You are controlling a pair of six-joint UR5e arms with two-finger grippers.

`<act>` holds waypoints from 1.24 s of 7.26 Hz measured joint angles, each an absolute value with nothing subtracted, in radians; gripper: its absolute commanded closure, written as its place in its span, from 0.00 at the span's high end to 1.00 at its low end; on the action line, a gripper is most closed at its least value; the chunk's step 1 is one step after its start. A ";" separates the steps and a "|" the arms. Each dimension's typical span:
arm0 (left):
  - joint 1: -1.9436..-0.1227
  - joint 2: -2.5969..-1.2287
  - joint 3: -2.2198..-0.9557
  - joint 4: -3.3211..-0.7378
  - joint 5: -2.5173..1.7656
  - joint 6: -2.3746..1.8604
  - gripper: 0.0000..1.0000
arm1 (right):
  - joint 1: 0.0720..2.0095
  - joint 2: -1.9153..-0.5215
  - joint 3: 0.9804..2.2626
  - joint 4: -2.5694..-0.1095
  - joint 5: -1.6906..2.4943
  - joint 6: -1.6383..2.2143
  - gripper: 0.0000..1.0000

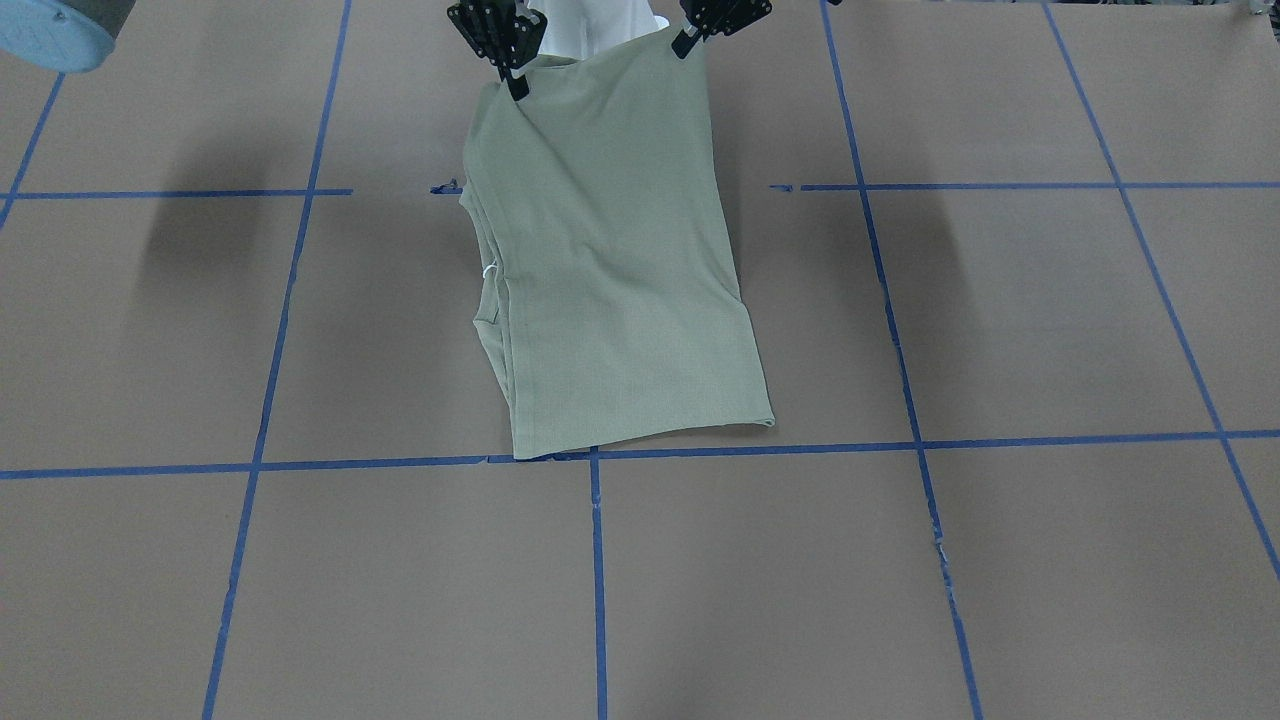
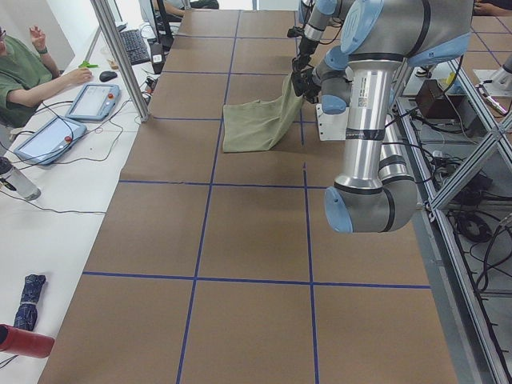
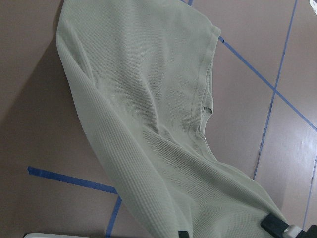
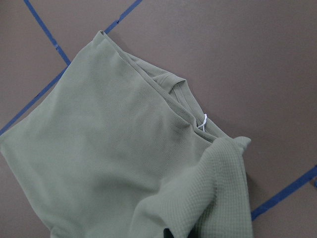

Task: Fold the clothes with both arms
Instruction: 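Carry the near edge with both grippers over toward the far edge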

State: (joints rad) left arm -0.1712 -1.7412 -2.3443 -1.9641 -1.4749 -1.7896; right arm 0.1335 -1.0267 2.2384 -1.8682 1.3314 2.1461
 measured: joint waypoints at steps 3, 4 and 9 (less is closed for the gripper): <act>-0.331 -1.852 -2.131 -1.960 -1.494 -1.624 0.00 | 0.305 -0.983 1.962 -1.638 1.368 2.025 0.00; -0.380 -1.893 -2.053 -1.960 -1.502 -1.593 0.00 | 0.359 -0.958 1.864 -1.573 1.394 1.994 0.00; -0.538 -2.027 -1.769 -1.973 -1.508 -1.468 0.00 | 0.461 -0.792 1.465 -1.368 1.434 1.949 0.00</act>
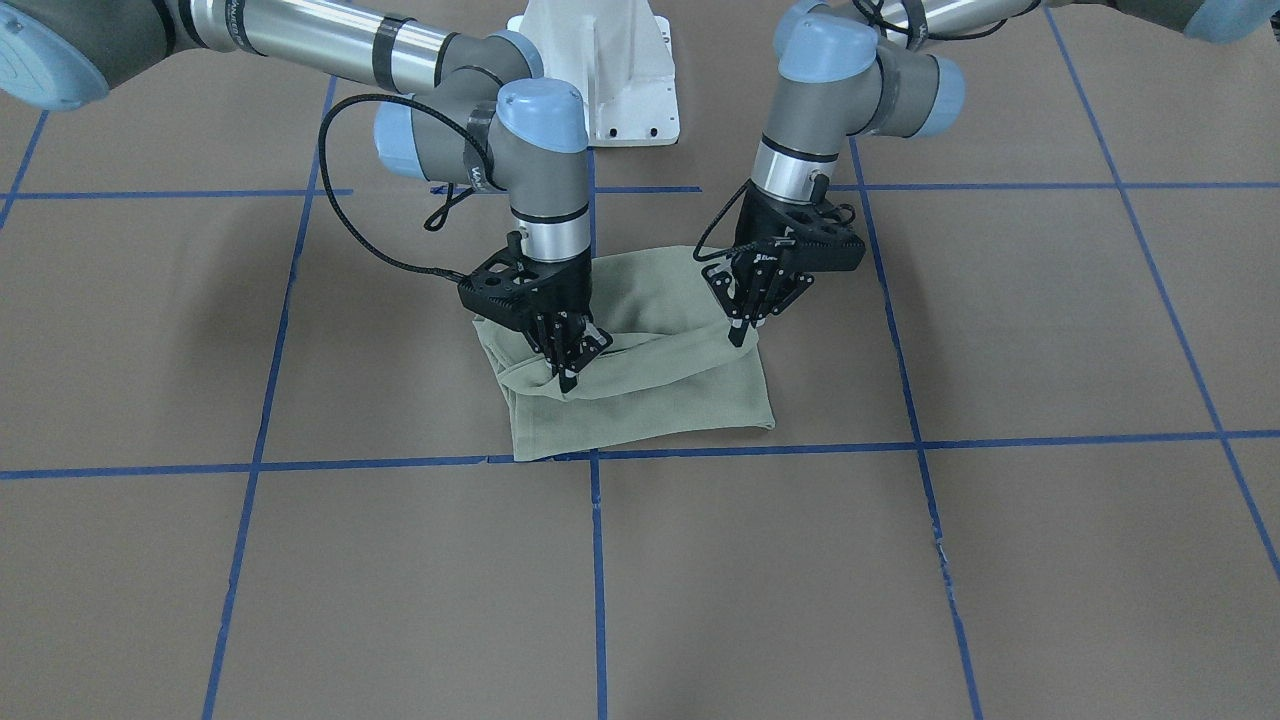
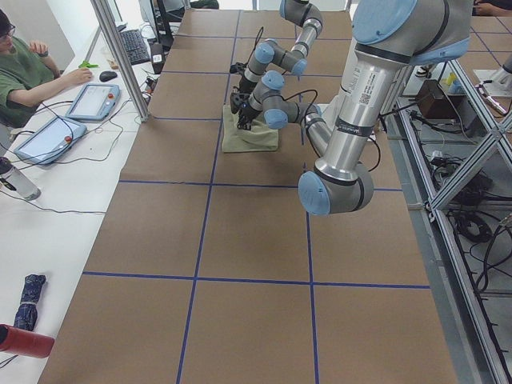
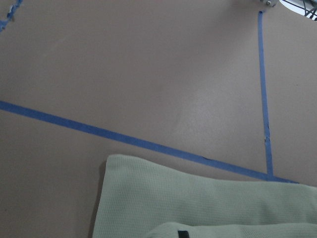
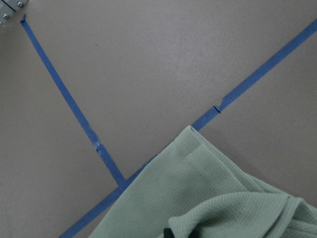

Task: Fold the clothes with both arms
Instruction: 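Carry the near edge with both grippers over toward the far edge, then lay the edge down near the far edge and open both grippers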

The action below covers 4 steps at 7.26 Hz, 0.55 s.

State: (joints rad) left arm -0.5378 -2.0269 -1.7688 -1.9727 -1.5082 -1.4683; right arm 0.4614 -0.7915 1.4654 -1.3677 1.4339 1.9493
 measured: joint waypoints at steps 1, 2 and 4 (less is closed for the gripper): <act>-0.555 -2.049 -1.725 -1.976 -1.509 -1.459 0.00 | 0.464 -0.787 1.456 -1.363 1.434 1.945 0.00; -0.564 -2.064 -1.693 -1.979 -1.509 -1.455 0.00 | 0.464 -0.785 1.451 -1.362 1.434 1.941 0.00; -0.568 -2.075 -1.670 -1.981 -1.510 -1.452 0.99 | 0.471 -0.784 1.442 -1.361 1.435 1.916 0.99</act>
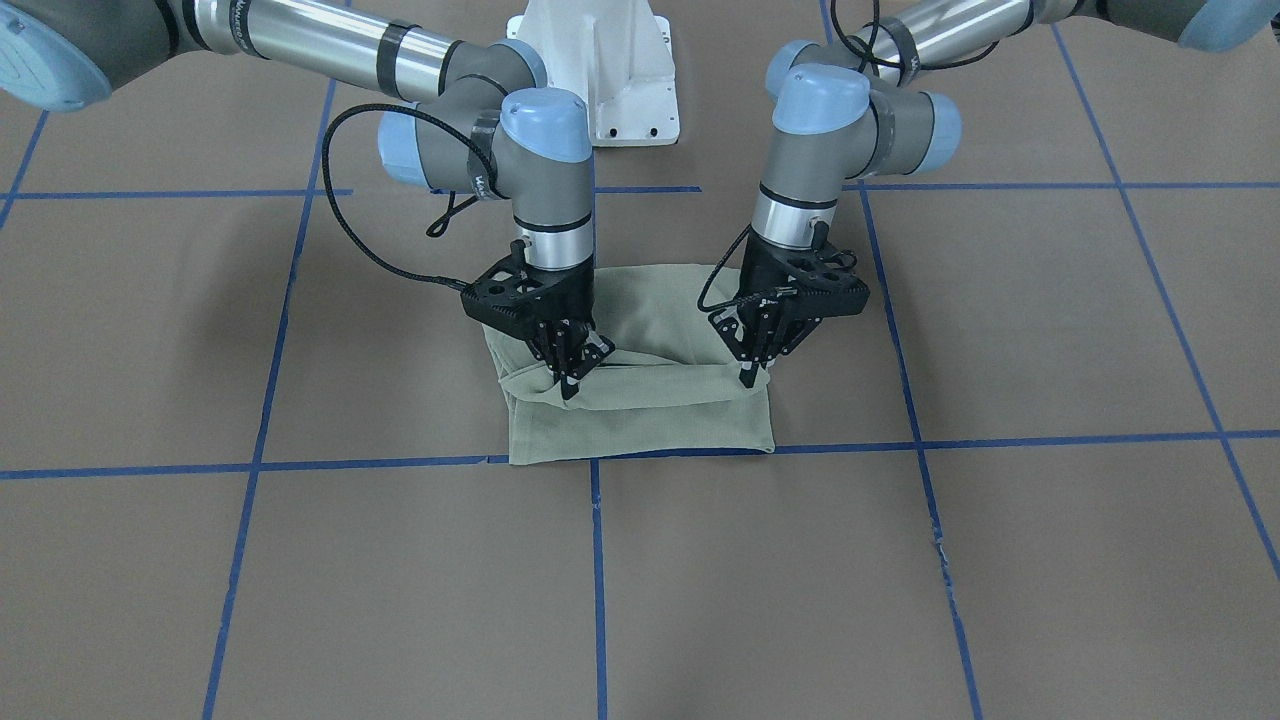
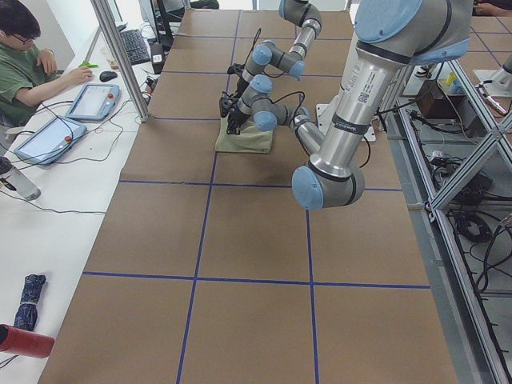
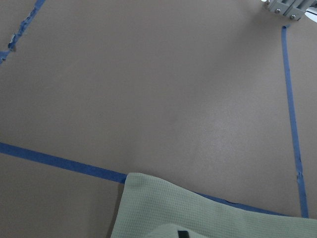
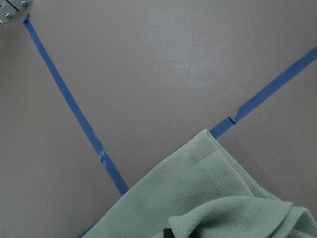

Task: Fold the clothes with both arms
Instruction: 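Lay the edge down near the far edge and open both grippers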

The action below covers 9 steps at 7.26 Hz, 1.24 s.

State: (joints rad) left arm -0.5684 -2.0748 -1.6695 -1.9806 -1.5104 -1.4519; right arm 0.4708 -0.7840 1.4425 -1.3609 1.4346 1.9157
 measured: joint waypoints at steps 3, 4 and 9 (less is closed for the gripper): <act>-0.600 -2.071 -1.672 -2.017 -1.560 -1.316 1.00 | 0.491 -0.777 1.442 -1.364 1.442 1.782 1.00; -0.631 -2.062 -1.675 -2.047 -1.625 -1.253 1.00 | 0.495 -0.766 1.445 -1.369 1.460 1.769 1.00; -0.681 -2.031 -1.682 -2.103 -1.706 -1.162 1.00 | 0.377 -0.767 1.426 -1.379 1.432 1.694 1.00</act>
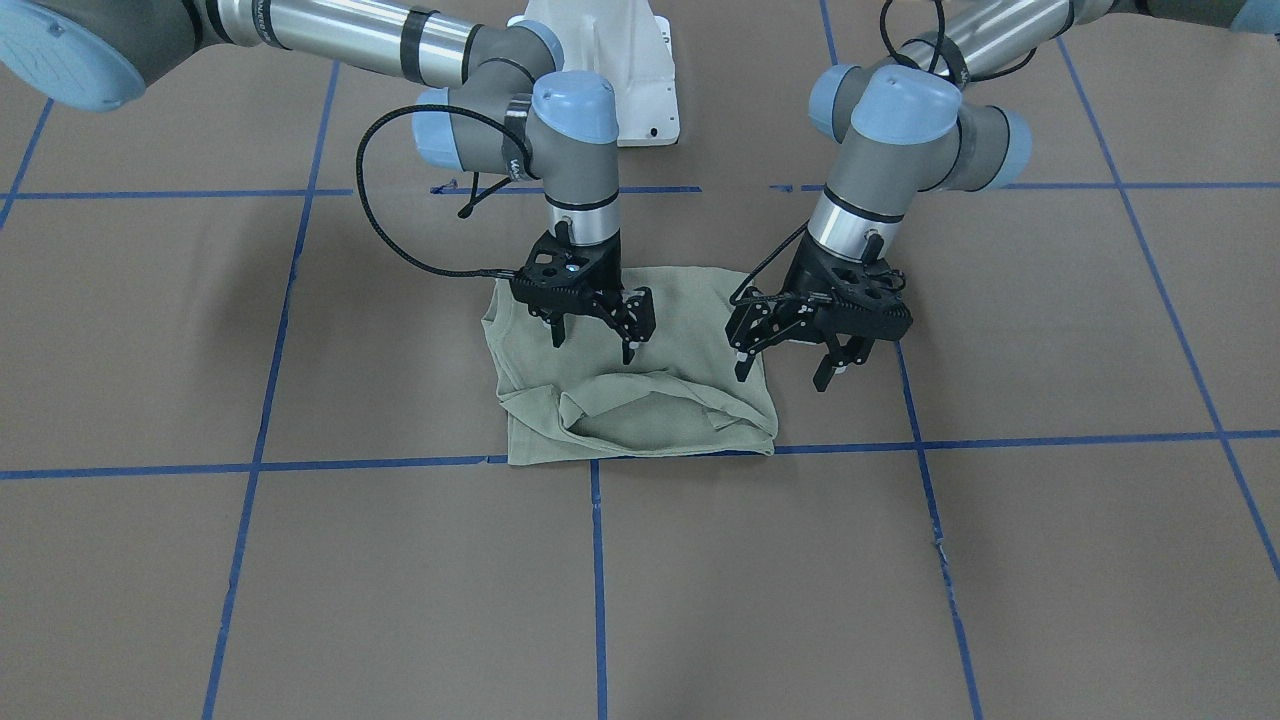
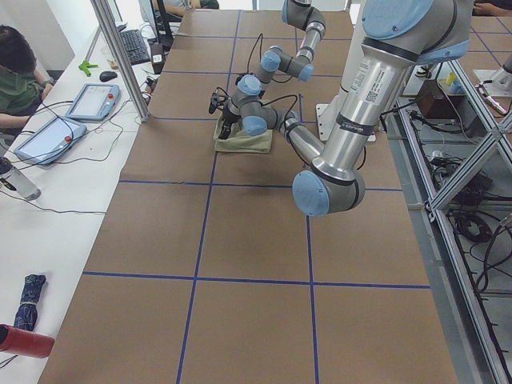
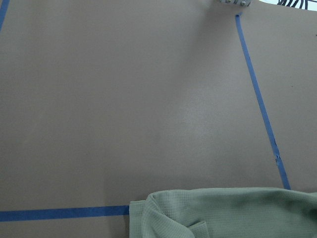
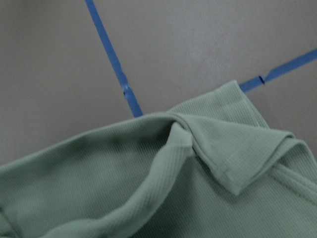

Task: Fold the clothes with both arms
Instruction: 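Lay the edge down near the far edge and open both grippers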

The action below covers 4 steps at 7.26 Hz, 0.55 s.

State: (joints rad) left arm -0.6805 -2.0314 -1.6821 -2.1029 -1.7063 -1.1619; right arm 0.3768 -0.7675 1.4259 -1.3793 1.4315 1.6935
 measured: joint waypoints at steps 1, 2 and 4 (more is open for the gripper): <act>-0.681 -2.030 -1.682 -2.105 -1.707 -1.164 1.00 | 0.367 -0.766 1.409 -1.383 1.414 1.662 1.00; -0.681 -2.030 -1.683 -2.107 -1.707 -1.166 1.00 | 0.375 -0.764 1.401 -1.386 1.407 1.637 1.00; -0.681 -2.030 -1.684 -2.108 -1.707 -1.168 1.00 | 0.431 -0.736 1.330 -1.387 1.405 1.593 1.00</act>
State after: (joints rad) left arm -0.6811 -2.0295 -1.6841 -2.1075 -1.7073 -1.1685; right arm 0.4314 -0.7357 1.3301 -1.3869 1.4053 1.5927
